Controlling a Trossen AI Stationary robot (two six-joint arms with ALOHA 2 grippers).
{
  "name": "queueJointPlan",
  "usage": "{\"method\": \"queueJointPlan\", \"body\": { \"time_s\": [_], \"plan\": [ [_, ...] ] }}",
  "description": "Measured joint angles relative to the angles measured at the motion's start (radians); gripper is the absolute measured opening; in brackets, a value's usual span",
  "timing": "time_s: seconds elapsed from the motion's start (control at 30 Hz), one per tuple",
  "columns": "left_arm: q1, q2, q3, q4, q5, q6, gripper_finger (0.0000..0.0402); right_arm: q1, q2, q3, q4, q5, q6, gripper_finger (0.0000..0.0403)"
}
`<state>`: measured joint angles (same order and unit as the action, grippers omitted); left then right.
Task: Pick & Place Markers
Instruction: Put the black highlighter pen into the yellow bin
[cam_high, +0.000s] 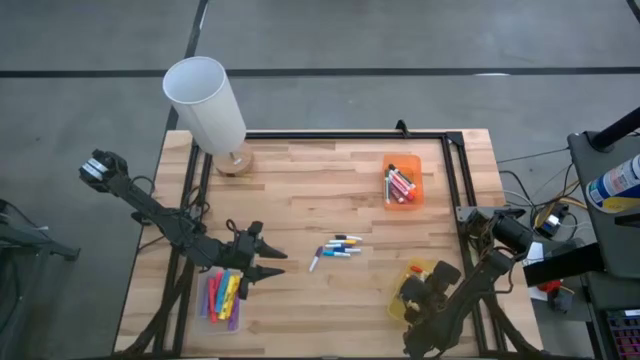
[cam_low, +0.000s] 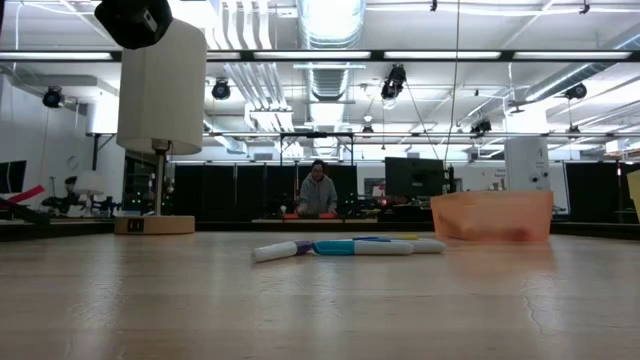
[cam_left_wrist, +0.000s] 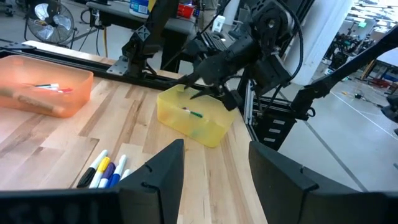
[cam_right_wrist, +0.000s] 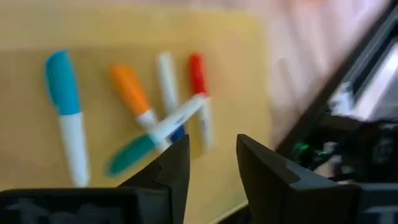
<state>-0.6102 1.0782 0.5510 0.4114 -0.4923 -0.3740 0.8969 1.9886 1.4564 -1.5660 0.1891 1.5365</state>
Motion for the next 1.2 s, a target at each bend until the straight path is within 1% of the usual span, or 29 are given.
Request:
{"method": "queueJointPlan", "body": {
  "time_s": [0.07, 0.23, 0.3, 0.37, 0.47, 0.63, 0.73, 0.83, 0.9, 1.0, 1.07, 1.2],
  "plan": [
    [0.0, 0.0, 0.0, 0.0, 0.0, 0.0, 0.0174, -0.008, -0.015, 0.021, -0.004, 0.056, -0.021, 0.0134],
    [0.0, 0.0, 0.0, 0.003, 0.0, 0.008, 0.0174, -0.051, -0.06, 0.062, 0.006, 0.252, -0.064, 0.0136],
    [0.001, 0.0, 0.0, 0.006, 0.0, 0.012, 0.0174, -0.079, -0.078, 0.075, 0.03, 0.296, -0.127, 0.0133],
    [0.001, 0.0, 0.0, 0.007, 0.0, 0.012, 0.0174, -0.112, -0.102, 0.078, 0.081, 0.312, -0.227, 0.013],
    [0.001, 0.0, 0.0, 0.007, -0.001, 0.013, 0.0174, -0.172, -0.123, 0.078, 0.165, 0.309, -0.374, 0.0125],
    [0.001, 0.0, 0.0, 0.007, 0.0, 0.032, 0.0174, -0.292, -0.129, 0.078, 0.375, 0.287, -0.637, 0.0123],
    [0.002, 0.0, 0.0, 0.003, 0.0, 0.032, 0.0174, -0.373, -0.128, 0.078, 0.525, 0.22, -0.77, 0.0123],
    [0.002, 0.0, 0.0, -0.001, 0.0, 0.032, 0.0174, -0.446, -0.128, 0.078, 0.647, 0.128, -0.983, 0.0123],
    [0.002, 0.0, 0.0, -0.001, 0.0, 0.032, 0.0174, -0.485, -0.128, 0.078, 0.672, 0.102, -1.075, 0.0124],
    [0.002, 0.0, 0.0, -0.001, 0.0, 0.032, 0.0174, -0.54, -0.128, 0.078, 0.649, 0.089, -1.168, 0.0125],
    [0.002, 0.0, 0.0, -0.001, 0.0, 0.032, 0.0174, -0.577, -0.128, 0.077, 0.615, 0.083, -1.211, 0.0124],
    [0.001, 0.0, 0.0, -0.001, 0.0, 0.031, 0.0174, -0.654, -0.128, 0.06, 0.614, 0.061, -1.261, 0.0118]
  ]
}}
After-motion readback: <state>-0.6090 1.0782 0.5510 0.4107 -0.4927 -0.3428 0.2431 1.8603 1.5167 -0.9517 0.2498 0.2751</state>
